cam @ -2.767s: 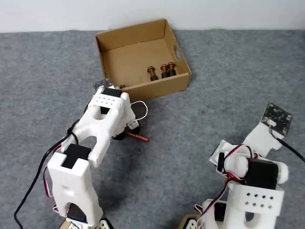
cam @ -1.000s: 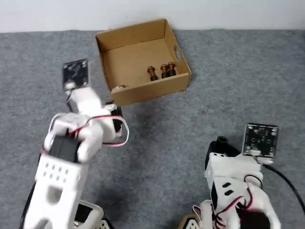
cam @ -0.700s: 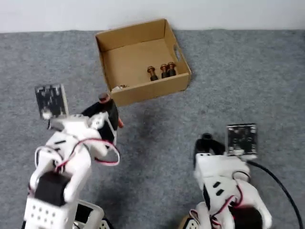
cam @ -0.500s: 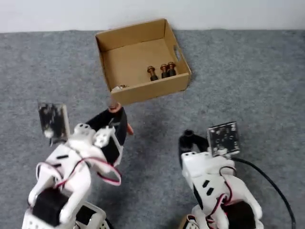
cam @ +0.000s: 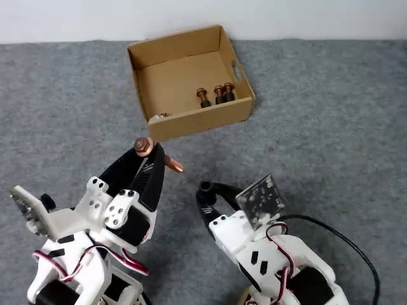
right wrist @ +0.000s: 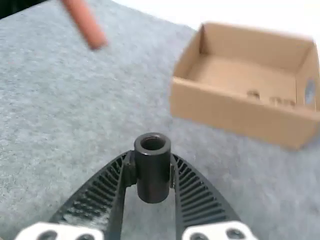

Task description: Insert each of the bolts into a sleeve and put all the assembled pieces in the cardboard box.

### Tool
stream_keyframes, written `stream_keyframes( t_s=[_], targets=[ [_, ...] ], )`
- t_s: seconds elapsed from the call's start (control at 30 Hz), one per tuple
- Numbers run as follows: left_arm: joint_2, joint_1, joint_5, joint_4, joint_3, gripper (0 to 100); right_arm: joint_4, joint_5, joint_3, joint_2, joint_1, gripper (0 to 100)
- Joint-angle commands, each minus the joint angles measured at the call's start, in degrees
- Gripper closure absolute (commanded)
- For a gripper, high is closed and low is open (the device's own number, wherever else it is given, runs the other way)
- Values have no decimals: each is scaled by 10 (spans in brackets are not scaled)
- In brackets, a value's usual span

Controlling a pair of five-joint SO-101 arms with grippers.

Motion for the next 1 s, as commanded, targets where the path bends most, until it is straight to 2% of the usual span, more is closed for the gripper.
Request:
stream_keyframes(
  t_s=[0.0, 0.13, 0.37, 0.77, 0.97],
  targets=[
    [-3, 8, 19, -20, -4, 995, -36, 49, -4, 0, -21, 991],
    [-3, 40, 22, -19, -3, 995, -37, 91, -4, -2, -42, 991],
    [-3, 45, 22, 2, 23, 995, -80, 141, -5, 0, -42, 991],
    [-4, 46, 20, 68, 22, 995, -81, 143, -5, -3, -42, 991],
    [-4, 95, 19, 90, 66, 995, -81, 144, -5, -3, -42, 991]
  ],
)
